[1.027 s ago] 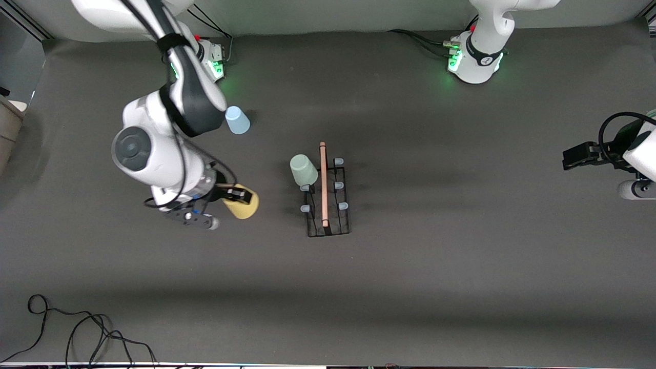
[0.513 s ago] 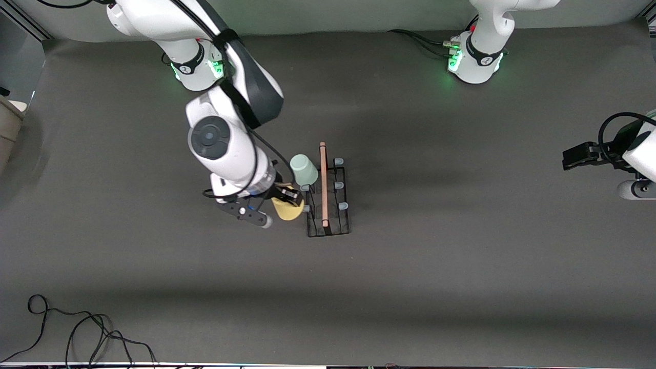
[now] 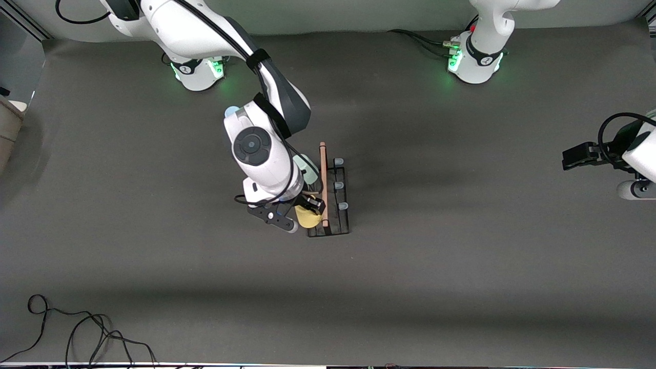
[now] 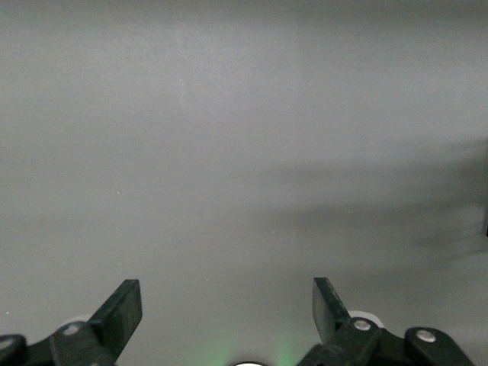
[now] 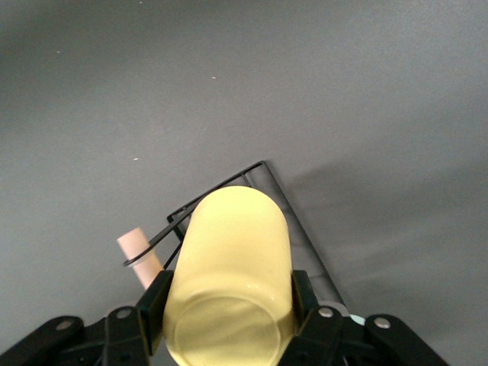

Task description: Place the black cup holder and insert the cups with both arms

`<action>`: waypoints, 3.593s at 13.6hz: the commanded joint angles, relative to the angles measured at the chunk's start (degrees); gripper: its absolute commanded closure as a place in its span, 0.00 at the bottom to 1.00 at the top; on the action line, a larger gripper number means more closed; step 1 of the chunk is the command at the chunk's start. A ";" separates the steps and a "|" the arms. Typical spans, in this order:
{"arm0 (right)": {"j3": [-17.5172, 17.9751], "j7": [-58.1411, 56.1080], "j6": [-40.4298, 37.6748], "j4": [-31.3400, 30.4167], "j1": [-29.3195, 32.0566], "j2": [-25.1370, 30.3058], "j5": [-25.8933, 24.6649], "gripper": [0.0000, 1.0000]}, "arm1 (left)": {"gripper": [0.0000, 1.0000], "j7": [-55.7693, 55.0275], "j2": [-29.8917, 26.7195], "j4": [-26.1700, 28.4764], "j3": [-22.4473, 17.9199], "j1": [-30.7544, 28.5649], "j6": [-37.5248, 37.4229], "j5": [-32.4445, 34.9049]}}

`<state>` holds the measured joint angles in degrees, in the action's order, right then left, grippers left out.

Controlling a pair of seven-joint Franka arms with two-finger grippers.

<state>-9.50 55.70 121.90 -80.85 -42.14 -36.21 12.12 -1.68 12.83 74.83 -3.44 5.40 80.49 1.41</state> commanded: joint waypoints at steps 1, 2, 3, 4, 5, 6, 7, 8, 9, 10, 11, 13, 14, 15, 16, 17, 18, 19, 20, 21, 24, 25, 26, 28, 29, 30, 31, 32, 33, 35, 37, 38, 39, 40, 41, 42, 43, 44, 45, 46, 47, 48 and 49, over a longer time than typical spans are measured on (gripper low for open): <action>-0.87 1.78 -0.17 1.75 -0.66 -0.88 -1.57 0.76 | 0.00 0.63 -1.05 0.93 -0.34 0.14 -0.42 -0.35; -0.87 1.78 -0.17 1.66 -0.66 -0.88 -1.57 0.23 | 0.00 0.63 -1.05 0.93 -0.34 0.14 -0.42 -0.35; -0.87 1.78 -0.17 1.66 -0.58 -0.88 -1.57 0.00 | 0.00 0.63 -1.05 0.93 -0.34 0.14 -0.42 -0.44; -0.96 1.78 -0.17 1.66 -0.58 -0.88 -1.57 0.00 | 0.00 0.63 -1.05 0.93 -0.25 0.14 -0.42 -0.35; -1.05 1.60 -0.17 1.75 -0.49 -0.79 -1.57 0.00 | 0.00 0.63 -1.05 0.93 -0.25 0.14 -0.42 -0.35; -1.05 1.34 -0.61 1.84 -0.49 -0.27 -1.57 0.00 | 0.00 0.63 -1.05 0.93 -0.34 0.14 -0.42 -0.35; -1.22 0.90 -1.22 1.84 -0.23 0.34 -1.66 0.00 | 0.00 0.63 -1.05 0.93 -0.34 0.14 -0.42 -0.44; -1.31 0.55 -3.05 2.01 0.12 1.22 -1.66 0.00 | 0.00 0.63 -1.05 0.93 -0.34 0.14 -0.42 -0.44; -1.66 -1.11 -5.42 2.10 0.56 2.71 -1.66 0.00 | 0.00 0.63 -1.05 0.93 -0.34 0.14 -0.42 -0.44; -2.71 -4.87 -8.58 2.10 1.44 4.55 -1.66 0.00 | 0.00 0.63 -1.05 0.93 -0.34 0.14 -0.42 -0.44; -3.94 -8.99 -12.44 2.10 1.88 6.48 -1.66 0.00 | 0.00 0.63 -1.05 0.93 -0.34 0.14 -0.42 -0.35; -7.27 -16.38 -19.21 2.01 2.67 10.70 -1.48 0.00 | 0.00 0.63 -1.05 0.93 -0.34 0.14 -0.42 -0.35; -9.38 -19.64 -22.29 2.01 2.68 12.37 -1.48 0.00 | 0.00 0.63 -1.05 0.93 -0.34 0.14 -0.42 -0.44; -11.66 -23.50 -25.63 2.01 2.68 14.13 -1.31 0.00 | 0.00 0.63 -1.05 0.93 -0.34 0.14 -0.42 -0.35; -14.12 -27.45 -28.62 2.10 2.68 15.71 -1.31 0.00 | 0.00 0.71 -1.05 0.93 -0.34 0.14 -0.42 -0.44; -16.49 -31.41 -31.43 2.01 2.68 17.38 -1.31 0.00 | 0.00 0.72 -1.05 1.02 -0.34 0.14 -0.42 -0.44; -18.95 -35.36 -34.59 2.01 2.68 18.79 -1.31 0.00 | 0.00 0.63 -1.05 0.93 -0.34 0.14 -0.34 -0.44; -21.59 -39.84 -37.93 2.01 2.68 20.11 -1.31 0.00 | 0.00 0.63 -1.05 0.93 -0.34 0.22 -0.34 -0.44; -24.66 -44.41 -40.14 2.01 2.59 21.34 -1.39 0.00 | 0.00 0.63 -0.97 0.93 -0.34 0.22 -0.34 -0.44; -27.56 -48.37 -41.90 1.75 2.50 22.75 -1.48 0.00 | 0.00 0.63 -0.96 0.93 -0.34 0.22 -0.25 -0.44; -31.97 -52.71 -44.29 1.66 2.41 25.39 -2.53 0.00 | 0.00 0.63 -0.96 0.93 -0.34 0.22 -0.25 -0.35; -32.07 -53.15 -43.94 1.66 2.41 25.31 -4.36 0.00 | 0.00 0.63 -0.96 0.93 -0.34 0.22 -0.25 -0.35; -31.99 -53.76 -43.59 1.57 2.32 25.05 -6.47 0.00 | 0.00 0.63 -0.96 0.93 -0.34 0.22 -0.25 -0.44; -32.07 -54.03 -42.02 0.44 2.15 24.52 -7.20 0.00 | 0.00 0.63 -0.96 0.93 -0.34 0.14 -0.16 -0.44; -32.07 -54.03 -41.75 0.34 2.15 24.61 -7.20 0.00 | 0.00 0.63 -0.96 0.93 -0.34 0.14 -0.16 -0.44; -32.07 -54.03 -41.66 0.25 2.15 24.61 -7.20 0.00 | 0.00 0.71 -0.96 0.93 -0.25 0.14 -0.07 -0.44; -32.07 -54.12 -41.66 0.25 2.23 24.61 -7.20 0.00 | 0.00 0.72 -0.96 0.93 -0.34 0.14 0.02 -0.44; -32.07 -54.12 -41.57 0.25 2.32 24.61 -7.20 0.00 | 0.00 0.72 -0.96 0.93 -0.25 0.14 0.19 -0.44; -32.07 -54.12 -41.57 0.25 2.32 24.61 -7.20 0.00 | 0.00 0.63 -0.96 0.93 -0.34 0.14 0.80 -0.53; -32.16 -54.38 -41.65 -0.01 2.50 24.87 -7.20 0.00 | 0.00 0.19 -1.05 0.93 -0.25 0.14 2.03 -0.61; -32.16 -54.39 -41.83 -0.01 2.50 24.87 -7.20 0.00 | 0.00 0.19 -1.14 0.93 -0.34 0.05 1.95 -1.92; -31.81 -54.30 -41.92 -0.01 2.76 25.04 -7.20 0.00 | 0.00 0.19 -1.14 0.93 -0.34 0.05 1.95 -2.28; -31.03 -54.30 -41.83 -0.01 4.42 25.13 -7.20 0.00 | 0.00 0.19 -1.14 0.93 -0.34 0.05 1.95 -2.28; -27.19 -54.38 -42.00 -0.10 8.00 25.48 -7.20 0.00 | 0.00 0.19 -1.14 0.93 -0.34 0.05 1.86 -2.28; -22.10 -54.39 -42.09 -0.27 13.26 26.27 -7.37 0.00 | 0.00 0.19 -1.14 0.93 -0.34 0.05 1.77 -2.28; -16.57 -54.30 -42.01 -0.97 18.10 27.06 -7.89 0.00 | 0.00 0.19 -1.23 0.93 -0.34 0.05 1.69 -2.28; -11.30 -54.30 -41.83 -1.59 22.41 28.11 -10.34 0.00 | 0.00 0.19 -1.23 0.93 -0.34 0.05 1.60 -2.28; -6.37 -54.30 -41.66 -2.72 26.19 29.08 -12.45 0.00 | 0.00 0.10 -1.23 0.93 -0.34 0.13 1.60 -2.20; -1.71 -54.30 -40.87 -4.21 30.67 30.66 -13.17 0.00 | 0.00 0.10 -1.23 0.93 -0.34 0.14 1.60 -2.20; 2.77 -54.30 -39.38 -6.75 35.50 32.50 -13.17 0.00 | 0.00 0.10 -1.23 0.93 -0.34 0.14 1.60 -2.20; 6.74 -54.38 -37.11 -10.26 40.16 34.95 -13.17 0.00 | 0.00 0.01 -1.32 0.93 -0.34 0.14 1.60 -2.20; 9.65 -54.39 -34.30 -14.21 43.42 37.59 -13.17 0.00 | 0.00 -0.07 -1.32 0.84 -0.42 0.14 1.60 -2.11; 10.37 -54.73 -31.84 -17.47 44.15 39.88 -13.17 0.00 | 0.00 -0.08 -1.32 0.84 -0.34 0.14 1.69 -2.11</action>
<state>-2.57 2.09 84.56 -88.39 -1.42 -3.76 0.07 -1.70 12.78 74.98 -3.48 5.40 81.85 -0.07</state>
